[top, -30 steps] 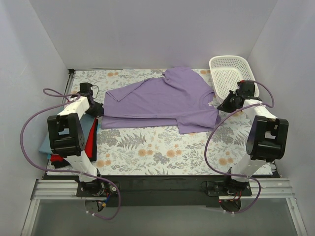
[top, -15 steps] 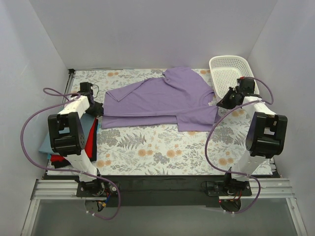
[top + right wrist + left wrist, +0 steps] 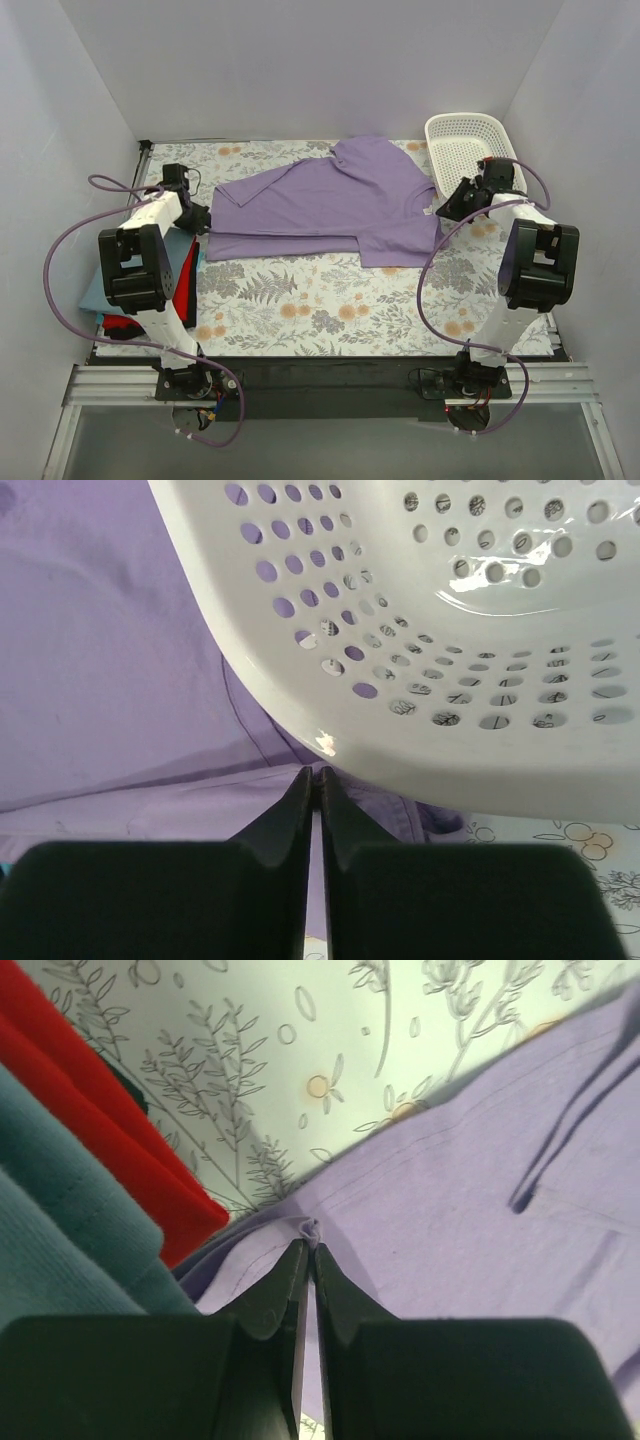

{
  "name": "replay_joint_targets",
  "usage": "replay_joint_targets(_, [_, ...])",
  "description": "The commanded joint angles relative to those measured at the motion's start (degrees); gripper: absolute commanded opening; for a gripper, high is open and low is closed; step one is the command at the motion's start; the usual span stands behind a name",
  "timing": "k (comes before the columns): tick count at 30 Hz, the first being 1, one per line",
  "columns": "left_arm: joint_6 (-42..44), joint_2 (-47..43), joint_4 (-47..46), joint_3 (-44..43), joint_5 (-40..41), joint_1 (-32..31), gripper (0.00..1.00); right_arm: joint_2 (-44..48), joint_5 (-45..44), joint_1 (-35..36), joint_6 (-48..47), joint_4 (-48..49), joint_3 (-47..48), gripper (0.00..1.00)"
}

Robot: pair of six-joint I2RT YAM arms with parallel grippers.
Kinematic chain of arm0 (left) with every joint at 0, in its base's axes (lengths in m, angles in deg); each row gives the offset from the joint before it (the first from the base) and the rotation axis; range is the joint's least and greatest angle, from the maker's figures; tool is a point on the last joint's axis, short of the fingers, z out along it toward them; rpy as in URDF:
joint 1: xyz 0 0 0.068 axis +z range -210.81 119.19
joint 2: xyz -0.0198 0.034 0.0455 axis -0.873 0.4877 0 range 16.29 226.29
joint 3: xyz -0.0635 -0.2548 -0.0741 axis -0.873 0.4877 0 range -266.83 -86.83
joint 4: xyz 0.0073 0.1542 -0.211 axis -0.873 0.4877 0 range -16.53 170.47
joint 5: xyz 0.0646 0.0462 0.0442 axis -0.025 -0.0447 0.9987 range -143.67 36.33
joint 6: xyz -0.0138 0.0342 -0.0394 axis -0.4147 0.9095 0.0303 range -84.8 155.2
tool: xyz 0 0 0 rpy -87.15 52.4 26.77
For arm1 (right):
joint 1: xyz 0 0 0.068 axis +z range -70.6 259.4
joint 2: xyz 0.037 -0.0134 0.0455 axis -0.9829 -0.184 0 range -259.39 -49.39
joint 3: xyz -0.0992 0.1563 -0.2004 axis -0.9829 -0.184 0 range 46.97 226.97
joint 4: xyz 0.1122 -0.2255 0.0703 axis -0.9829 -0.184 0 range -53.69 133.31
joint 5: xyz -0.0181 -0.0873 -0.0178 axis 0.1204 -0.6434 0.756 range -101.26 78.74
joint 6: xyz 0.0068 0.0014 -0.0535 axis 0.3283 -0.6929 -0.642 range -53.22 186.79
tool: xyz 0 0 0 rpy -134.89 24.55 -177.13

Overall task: Fold and stack the t-shirts
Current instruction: Fold the tshirt

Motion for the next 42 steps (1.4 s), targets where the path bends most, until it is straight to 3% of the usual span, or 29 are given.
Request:
replay_joint_targets(1, [0.6,-0.4,-1.1,-2.7,2.3,0.0,0.17,0.4,1.4,-0.3,-0.5,2.6,2.9,0.22])
replay_joint_targets(2, [0.8,-0.6,-1.2,-3.0,2.3,0.0,0.23,0.9,2.1,-0.4,-0.7,2.5,3.0,0.35])
replay_joint_targets(4, [1.8,-1.6,-1.5,-3.2,2.1,0.0,0.34,1.9,2.6,-0.2,-1.0,2.3,3.0,0.49])
replay_joint_targets(8, [3.8,-4.5,-1.6,-2.5,1.8,0.0,0.46,5.2,0.9,-0.2,-1.2,1.4,1.7,0.56])
replay_joint_targets(18, [1.1,-19.0,-0.7,11.2,6.6,-4.6,0.48,16.0,-8.8,-0.2,-2.2,-0.4,-12.7,0.32])
replay_joint_targets(22, [-2.4,-21.4,-0.1,16.9,7.8,-9.3,0.48,14.7,-8.8,-0.2,-2.9,-0.3,-15.2,0.37])
replay_joint_targets(42, [-3.6,-15.9,-1.2,18.6,9.0,-10.0,0.46,9.7,-9.1,-0.2,-1.2,4.8,-18.5,0.41])
